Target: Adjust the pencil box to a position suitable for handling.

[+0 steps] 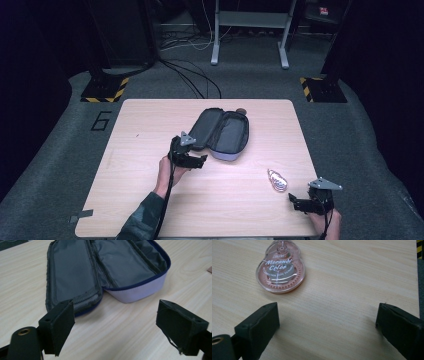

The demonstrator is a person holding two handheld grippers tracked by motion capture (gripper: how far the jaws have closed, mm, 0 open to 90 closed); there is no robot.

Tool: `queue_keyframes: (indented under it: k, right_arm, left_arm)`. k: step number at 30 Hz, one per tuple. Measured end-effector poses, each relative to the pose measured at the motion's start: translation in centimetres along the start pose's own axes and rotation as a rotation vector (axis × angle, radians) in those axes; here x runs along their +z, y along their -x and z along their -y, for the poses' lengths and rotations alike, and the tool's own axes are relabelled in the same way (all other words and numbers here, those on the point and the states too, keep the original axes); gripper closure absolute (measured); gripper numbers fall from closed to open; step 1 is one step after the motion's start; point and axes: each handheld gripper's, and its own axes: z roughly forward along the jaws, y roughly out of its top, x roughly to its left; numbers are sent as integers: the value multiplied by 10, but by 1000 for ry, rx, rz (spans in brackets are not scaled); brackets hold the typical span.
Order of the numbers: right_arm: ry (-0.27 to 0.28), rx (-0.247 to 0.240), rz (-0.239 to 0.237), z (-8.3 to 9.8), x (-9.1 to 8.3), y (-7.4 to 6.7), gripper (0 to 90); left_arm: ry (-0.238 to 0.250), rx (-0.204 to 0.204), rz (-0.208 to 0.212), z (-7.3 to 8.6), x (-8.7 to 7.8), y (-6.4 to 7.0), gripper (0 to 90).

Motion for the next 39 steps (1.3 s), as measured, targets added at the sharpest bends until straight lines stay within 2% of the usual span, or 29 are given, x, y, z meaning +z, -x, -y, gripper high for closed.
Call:
queue_keyframes:
  k: [2,3,4,7,12,17,23,27,30,32,35,39]
  right_arm:
    - [0,0,0,0,0,0,45]
    - [0,0,0,0,0,0,45]
    - [0,0,0,0,0,0,46]
    - [0,0,0,0,0,0,45]
    - [1,1,0,0,0,0,46]
    - [0,1,0,0,0,0,46]
    - [-1,-1,0,0,0,0,48]
    - [0,5,2,0,0,0,53]
    - [1,6,3,0,0,0,56]
    - [13,23,8,0,0,-1,61]
    - [11,22,9,0,0,-1,61]
    - [13,23,8,0,0,-1,61]
  left_arm:
    - [-2,8,-6,-3,4,0,291]
    - [-4,5,-6,-4,6,-1,291]
    - [4,-7,-9,-7,12,-1,332]
    - [-7,-5,-14,-11,22,-3,423]
    - [-18,-27,-26,-16,36,-9,509]
    - [-41,-13,-47,-17,49,-12,612]
    - [-62,-5,-47,-17,62,-13,696]
    - [-75,-5,-65,-16,65,-13,765]
    - [-83,-3,-51,-15,66,-13,840]
    - [-77,-1,-50,-14,66,-13,858]
    - [-86,19,-43,-14,65,-15,871]
    - [-83,24,-33,-13,63,-18,875]
